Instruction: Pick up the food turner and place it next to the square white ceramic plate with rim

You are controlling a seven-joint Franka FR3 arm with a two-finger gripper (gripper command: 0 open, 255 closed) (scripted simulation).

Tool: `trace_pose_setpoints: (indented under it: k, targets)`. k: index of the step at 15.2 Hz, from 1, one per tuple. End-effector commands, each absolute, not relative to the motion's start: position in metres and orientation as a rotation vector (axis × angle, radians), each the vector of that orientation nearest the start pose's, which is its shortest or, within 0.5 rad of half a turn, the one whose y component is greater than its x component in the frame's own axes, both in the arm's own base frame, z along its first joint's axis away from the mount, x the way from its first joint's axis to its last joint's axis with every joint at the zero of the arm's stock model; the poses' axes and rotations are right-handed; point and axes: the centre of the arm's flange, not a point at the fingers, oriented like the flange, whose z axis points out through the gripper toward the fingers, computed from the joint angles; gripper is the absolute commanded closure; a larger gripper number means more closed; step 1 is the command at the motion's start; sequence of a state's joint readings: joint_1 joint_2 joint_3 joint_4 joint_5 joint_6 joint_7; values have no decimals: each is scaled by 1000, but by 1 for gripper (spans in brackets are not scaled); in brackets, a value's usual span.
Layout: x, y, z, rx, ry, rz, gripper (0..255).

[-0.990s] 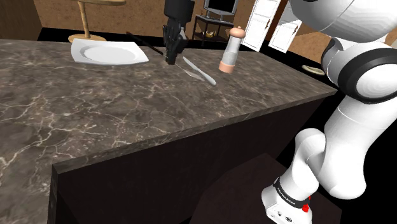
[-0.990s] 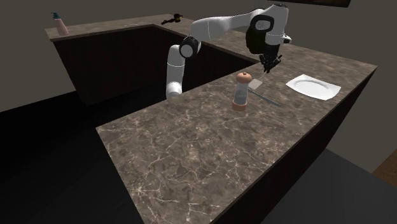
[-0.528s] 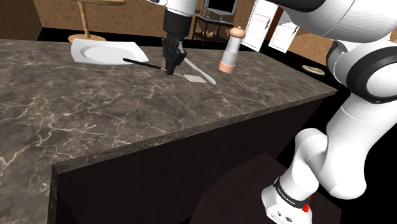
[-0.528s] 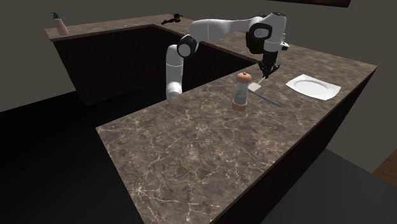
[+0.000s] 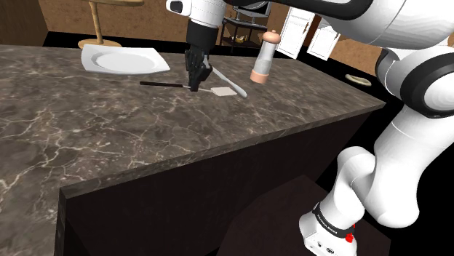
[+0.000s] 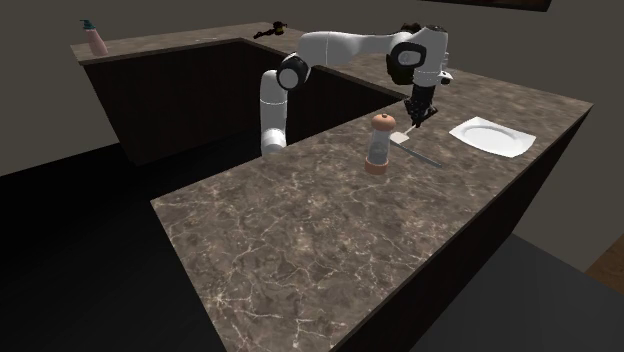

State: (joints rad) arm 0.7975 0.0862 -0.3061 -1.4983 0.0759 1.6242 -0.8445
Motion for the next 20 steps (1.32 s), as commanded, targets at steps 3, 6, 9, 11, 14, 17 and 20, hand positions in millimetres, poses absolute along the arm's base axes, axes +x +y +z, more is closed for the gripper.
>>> trace_pose_setpoints:
  k: [3,6,9,11,14,17,20]
  targets:
    - [509,290,617,-2434,-1919,-80,0]
    - [509,290,617,-2434,-1919,-80,0]
    - [509,289,630,-2434,-1919,-80,0]
    - [508,288,656,-2434,-1919,-80,0]
    - [508,287,667,-2434,-1919,-80,0]
    - [508,287,667,-2434,-1919,-80,0]
    - [508,287,667,-2434,-1919,-81,0]
